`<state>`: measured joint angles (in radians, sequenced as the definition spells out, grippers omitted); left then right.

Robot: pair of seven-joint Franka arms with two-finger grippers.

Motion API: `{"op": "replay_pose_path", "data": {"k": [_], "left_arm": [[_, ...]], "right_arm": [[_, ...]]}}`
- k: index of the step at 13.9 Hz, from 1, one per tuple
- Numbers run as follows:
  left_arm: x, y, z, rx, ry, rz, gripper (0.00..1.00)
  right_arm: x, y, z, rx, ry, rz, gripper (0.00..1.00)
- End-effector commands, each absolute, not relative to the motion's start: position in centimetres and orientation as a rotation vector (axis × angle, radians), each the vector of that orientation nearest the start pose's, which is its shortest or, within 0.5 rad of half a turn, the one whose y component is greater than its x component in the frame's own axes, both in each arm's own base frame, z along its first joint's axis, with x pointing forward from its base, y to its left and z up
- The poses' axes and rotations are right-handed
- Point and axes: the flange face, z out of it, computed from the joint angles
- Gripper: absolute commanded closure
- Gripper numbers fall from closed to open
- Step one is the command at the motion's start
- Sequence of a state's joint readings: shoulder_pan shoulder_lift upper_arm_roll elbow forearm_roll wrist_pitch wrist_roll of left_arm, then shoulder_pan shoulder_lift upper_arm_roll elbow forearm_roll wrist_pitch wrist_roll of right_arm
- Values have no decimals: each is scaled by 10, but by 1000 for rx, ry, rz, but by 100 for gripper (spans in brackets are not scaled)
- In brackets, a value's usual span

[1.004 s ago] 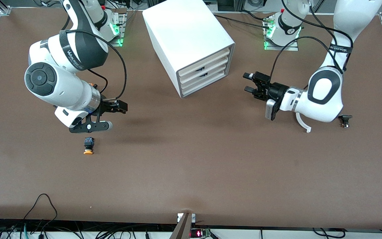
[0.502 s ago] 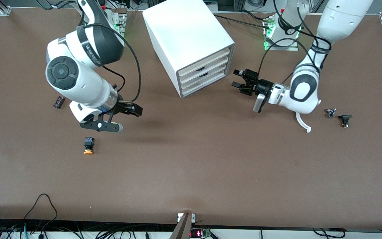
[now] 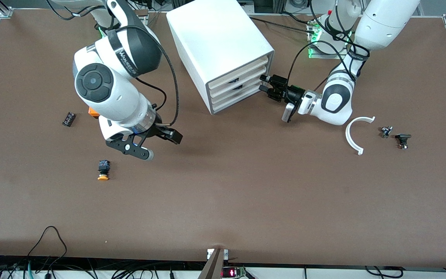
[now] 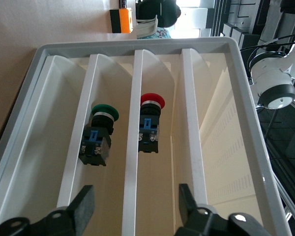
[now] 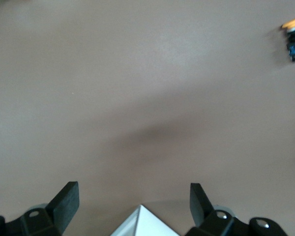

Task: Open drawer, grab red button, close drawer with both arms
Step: 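Grasp the drawer handle with the left gripper while the right gripper approaches, then pull the drawer open with the left gripper while the right gripper reaches over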

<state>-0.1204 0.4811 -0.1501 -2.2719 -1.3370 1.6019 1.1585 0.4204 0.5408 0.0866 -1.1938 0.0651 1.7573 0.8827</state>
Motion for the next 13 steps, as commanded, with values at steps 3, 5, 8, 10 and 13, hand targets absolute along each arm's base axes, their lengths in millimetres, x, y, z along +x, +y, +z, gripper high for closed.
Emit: {"op": "replay_pose_path", "data": {"k": [3,5,8,10,13], "left_arm": [[389,-250,152,1599,-349,-372,40],[378,-265,152,1576,-314,-373,52],[373,-273,151,1590,-312,-373,95],[373,-273,151,1592,-310,-375,100],[377,-269,153,1592,-299,-369,100]], "right_arm": [[638,370,484,-2893,792,58,0],[639,380,486,-2861,852,46,0],[636,395,483,-2808,950,34,0],[632,404,481,-2785,1008,39,0],[614,428,480,-2773,1073,66,0]]}}
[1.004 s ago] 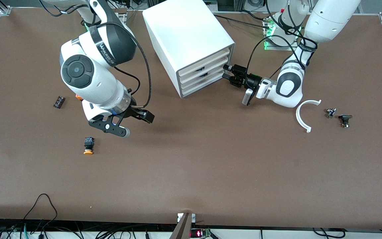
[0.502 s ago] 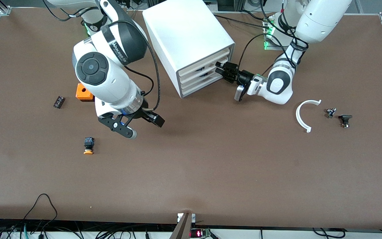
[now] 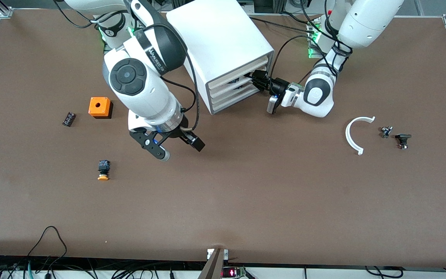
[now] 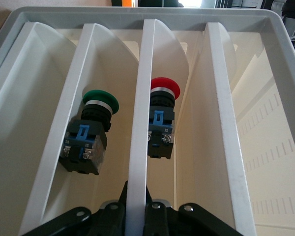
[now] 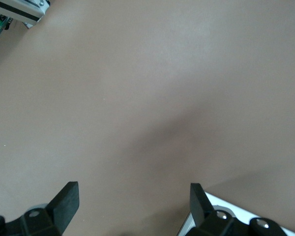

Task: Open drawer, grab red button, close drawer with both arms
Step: 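Pull the drawer open with the left gripper while the right gripper reaches over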

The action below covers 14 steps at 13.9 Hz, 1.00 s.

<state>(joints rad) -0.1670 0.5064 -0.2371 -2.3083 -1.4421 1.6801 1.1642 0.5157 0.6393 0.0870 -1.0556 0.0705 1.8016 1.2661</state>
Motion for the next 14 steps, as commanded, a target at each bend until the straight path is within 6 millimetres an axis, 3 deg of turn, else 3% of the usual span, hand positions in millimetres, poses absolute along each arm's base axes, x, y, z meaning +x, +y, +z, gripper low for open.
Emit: {"op": "replay_pose_path", "data": {"k": [1,6,10,14], "left_arm": [[379,-269,155,1589,-300,-367,100],[409,-251,165,1607,-261,-355,100],[460,-221,188,1678,-291,-377,100],[486,-210,194,1680,-287,-355,100]], "right_arm": [[610,433,481,-2763,1103,72,0],[577,475,480,-2738,1193,109,0],[557,496,477,-2727,1261,141,0],[534,530,459,-2701,1328,152,0]]}}
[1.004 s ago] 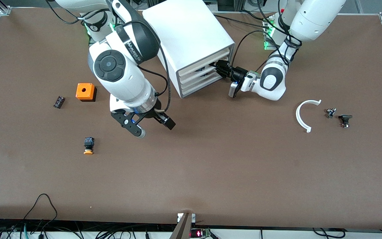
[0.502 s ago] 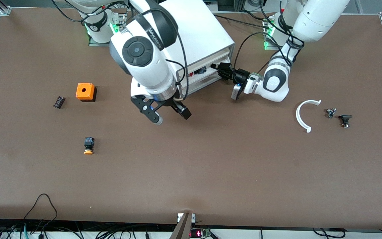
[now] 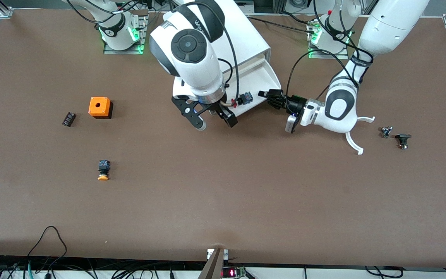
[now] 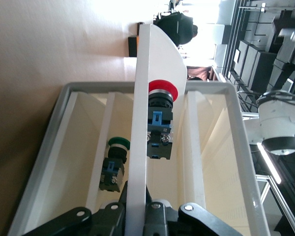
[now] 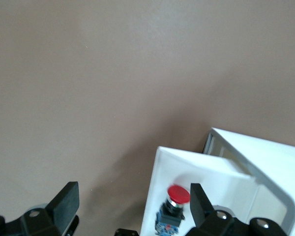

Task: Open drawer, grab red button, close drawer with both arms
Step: 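Pull the drawer open with the left gripper while the right gripper reaches over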

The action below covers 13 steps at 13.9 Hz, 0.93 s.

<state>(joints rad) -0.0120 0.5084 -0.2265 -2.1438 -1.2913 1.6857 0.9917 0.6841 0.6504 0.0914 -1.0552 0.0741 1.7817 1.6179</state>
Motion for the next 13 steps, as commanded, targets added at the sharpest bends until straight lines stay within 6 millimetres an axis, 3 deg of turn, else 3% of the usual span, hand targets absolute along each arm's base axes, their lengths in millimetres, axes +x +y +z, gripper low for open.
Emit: {"op": "replay_pose_path", "data": {"k": [1,4,7,13], "left_arm": [[490,-205,192,1689,-296,-357,100],[511,-186,186,1717,-317,-355,100],[520,-181,186,1719,-326,-347,100],[540,-158,176,1729,-341,-345,100]], "right_arm": [[528,540,454,-2686,1344,149,0],[515,566,429,-2662,1382,144,0],[510,579,408,-2636,1419,145,0],[495,604,388,-2599,1420,140,0]]}}
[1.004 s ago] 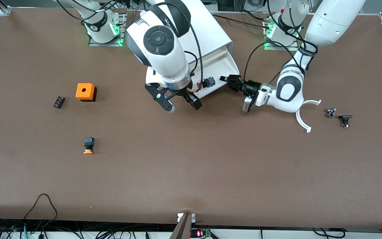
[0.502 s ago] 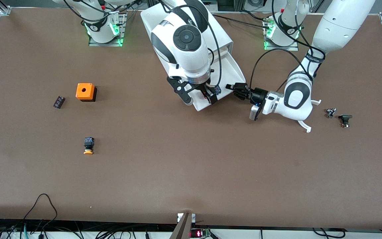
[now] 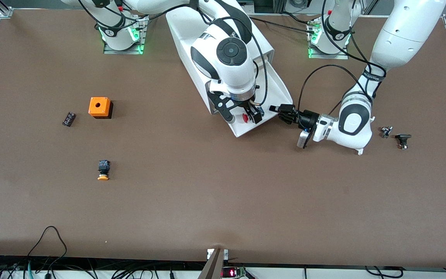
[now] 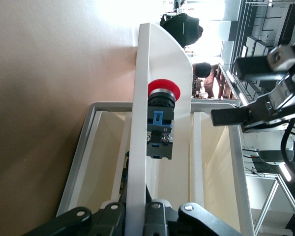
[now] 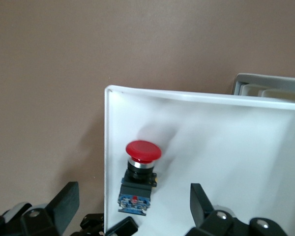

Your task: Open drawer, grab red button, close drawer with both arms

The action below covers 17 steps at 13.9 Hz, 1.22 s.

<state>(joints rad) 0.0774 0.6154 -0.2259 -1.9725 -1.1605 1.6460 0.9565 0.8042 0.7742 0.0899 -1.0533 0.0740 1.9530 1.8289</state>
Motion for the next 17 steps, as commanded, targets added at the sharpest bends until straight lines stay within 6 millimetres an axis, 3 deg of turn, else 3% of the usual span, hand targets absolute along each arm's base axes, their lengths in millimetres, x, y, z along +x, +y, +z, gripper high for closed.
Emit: {"op": "replay_pose_path", "data": {"k": [1,2,3,4,9,13,15,17], "left_arm": [[540,-159,176,1728,-341,-346,100],[540,-159,176,1728,-341,-346,93],[540,-159,177,1729,-341,-347,51],[540,-157,177,1728,-338,-346,1],[545,-152,192,1730,-300,-380,0],[583,-118,235,1787,-328,-425,0],[602,-103,264,1829,-353,-459,0],[614,-88,285,1901,-364,-496,0]], "right_arm": [[494,607,382,-2593,1425,140,0],[492,611,382,-2570,1433,137,0],[491,615,373,-2563,1433,137,0],[488,620,368,-2557,1424,133,0],[489,627,347,-2541,1413,121,0],[491,629,329,-2519,1428,119,1],[491,630,329,-2512,1423,117,9],[491,630,330,-2514,1422,119,28]]}}
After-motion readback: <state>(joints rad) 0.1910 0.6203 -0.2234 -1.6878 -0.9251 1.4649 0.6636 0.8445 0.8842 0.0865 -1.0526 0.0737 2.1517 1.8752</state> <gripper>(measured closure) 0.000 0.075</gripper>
